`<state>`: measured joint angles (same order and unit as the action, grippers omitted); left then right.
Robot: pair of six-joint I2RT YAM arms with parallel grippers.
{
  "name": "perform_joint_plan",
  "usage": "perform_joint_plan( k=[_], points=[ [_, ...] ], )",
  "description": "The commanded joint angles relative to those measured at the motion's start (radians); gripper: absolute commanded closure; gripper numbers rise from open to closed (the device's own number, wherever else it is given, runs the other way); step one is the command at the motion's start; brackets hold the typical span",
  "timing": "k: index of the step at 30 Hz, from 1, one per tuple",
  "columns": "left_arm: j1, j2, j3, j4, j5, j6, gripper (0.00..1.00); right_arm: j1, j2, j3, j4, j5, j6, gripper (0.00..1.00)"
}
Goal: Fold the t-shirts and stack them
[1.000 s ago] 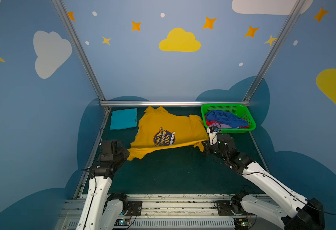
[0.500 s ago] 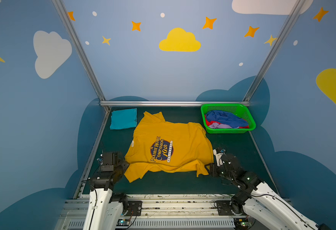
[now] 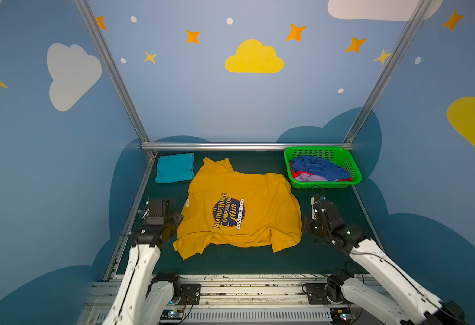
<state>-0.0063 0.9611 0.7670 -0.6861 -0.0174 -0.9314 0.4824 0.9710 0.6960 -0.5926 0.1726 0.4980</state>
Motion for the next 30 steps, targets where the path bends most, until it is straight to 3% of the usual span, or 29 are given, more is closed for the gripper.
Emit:
perform_joint_plan(
  k=[1,4,7,10,17,21,25,30],
  points=[
    [-0.038,0.214,0.111,0.12,-0.065,0.068,0.26,-0.005,0.109,0.068,-0.042,-0.008,0.009,1.0],
    [-0.062,0.398,0.238,0.088,-0.097,0.125,0.23,-0.007,0.199,0.122,-0.094,-0.018,0.013,0.96],
    [-0.077,0.523,0.283,0.132,-0.135,0.158,0.16,-0.01,0.256,0.151,-0.119,-0.069,0.011,0.77],
    [-0.078,0.639,0.332,0.134,-0.142,0.17,0.16,-0.009,0.306,0.181,-0.19,-0.138,0.045,0.59],
    [-0.062,0.786,0.375,0.106,-0.181,0.148,0.21,0.107,0.345,0.089,-0.273,-0.215,0.133,0.58],
    [-0.041,0.842,0.389,0.096,-0.18,0.135,0.23,0.092,0.321,0.006,-0.243,-0.235,0.22,0.4],
    [-0.027,0.887,0.401,0.088,-0.173,0.131,0.28,0.027,0.353,-0.009,-0.167,-0.277,0.236,0.27],
    [-0.005,0.909,0.387,0.095,-0.165,0.126,0.51,0.006,0.44,0.01,-0.022,-0.352,0.238,0.32]
  ],
)
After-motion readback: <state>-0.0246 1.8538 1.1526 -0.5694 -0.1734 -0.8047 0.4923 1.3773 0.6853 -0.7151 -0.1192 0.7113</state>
